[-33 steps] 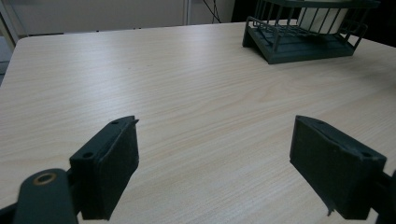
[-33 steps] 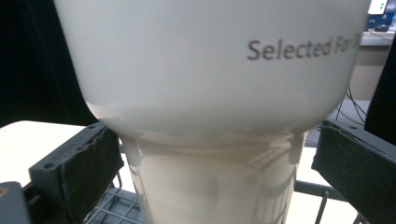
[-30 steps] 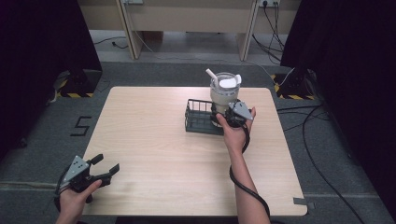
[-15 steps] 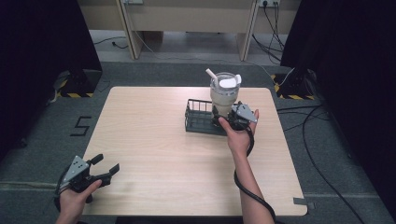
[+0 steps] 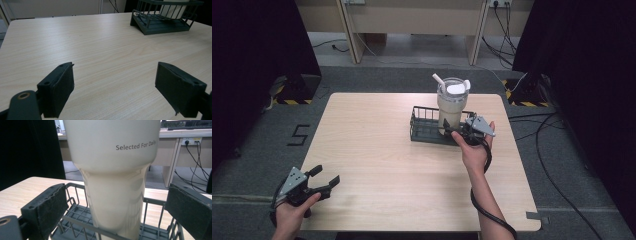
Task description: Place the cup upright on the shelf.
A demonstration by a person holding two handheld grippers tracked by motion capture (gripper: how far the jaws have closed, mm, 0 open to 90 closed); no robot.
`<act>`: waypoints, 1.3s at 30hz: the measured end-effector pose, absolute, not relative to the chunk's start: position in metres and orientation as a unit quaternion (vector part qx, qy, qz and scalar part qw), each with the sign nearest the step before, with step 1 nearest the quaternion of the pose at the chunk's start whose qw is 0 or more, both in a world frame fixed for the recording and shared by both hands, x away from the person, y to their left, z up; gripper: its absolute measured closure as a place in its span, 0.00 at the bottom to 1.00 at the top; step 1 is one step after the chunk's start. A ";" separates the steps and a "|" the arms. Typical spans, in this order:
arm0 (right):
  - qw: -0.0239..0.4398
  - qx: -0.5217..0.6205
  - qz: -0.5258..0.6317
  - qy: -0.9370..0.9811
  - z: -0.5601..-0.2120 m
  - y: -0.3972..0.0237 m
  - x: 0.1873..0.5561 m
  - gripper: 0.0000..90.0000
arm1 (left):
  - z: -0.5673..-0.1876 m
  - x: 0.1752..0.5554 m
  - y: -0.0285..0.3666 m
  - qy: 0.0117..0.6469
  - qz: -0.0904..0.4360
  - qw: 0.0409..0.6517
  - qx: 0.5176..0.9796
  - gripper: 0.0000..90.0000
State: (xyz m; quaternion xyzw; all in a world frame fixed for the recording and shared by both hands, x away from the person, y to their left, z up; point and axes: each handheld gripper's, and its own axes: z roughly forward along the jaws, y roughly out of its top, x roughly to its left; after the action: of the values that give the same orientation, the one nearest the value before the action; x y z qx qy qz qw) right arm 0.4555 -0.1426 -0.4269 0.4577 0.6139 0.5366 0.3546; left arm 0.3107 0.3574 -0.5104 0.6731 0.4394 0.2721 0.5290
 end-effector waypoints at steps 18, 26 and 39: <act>0.343 0.468 0.536 0.614 -0.442 -0.170 0.415 0.08 | -0.511 0.311 0.358 0.442 0.271 0.527 0.673 0.16; 0.337 0.472 0.536 0.614 -0.450 -0.178 0.397 0.09 | -0.511 0.311 0.358 0.443 0.270 0.527 0.673 0.16; 0.244 0.516 0.574 0.587 -0.464 -0.187 0.379 0.15 | -0.511 0.311 0.358 0.445 0.269 0.528 0.672 0.16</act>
State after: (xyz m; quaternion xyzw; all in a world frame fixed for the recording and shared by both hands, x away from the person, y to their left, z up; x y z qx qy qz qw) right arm 0.3791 -0.1873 -0.4636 0.5156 0.5872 0.5742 0.2442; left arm 0.3113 0.3576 -0.5112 0.6720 0.4449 0.2687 0.5275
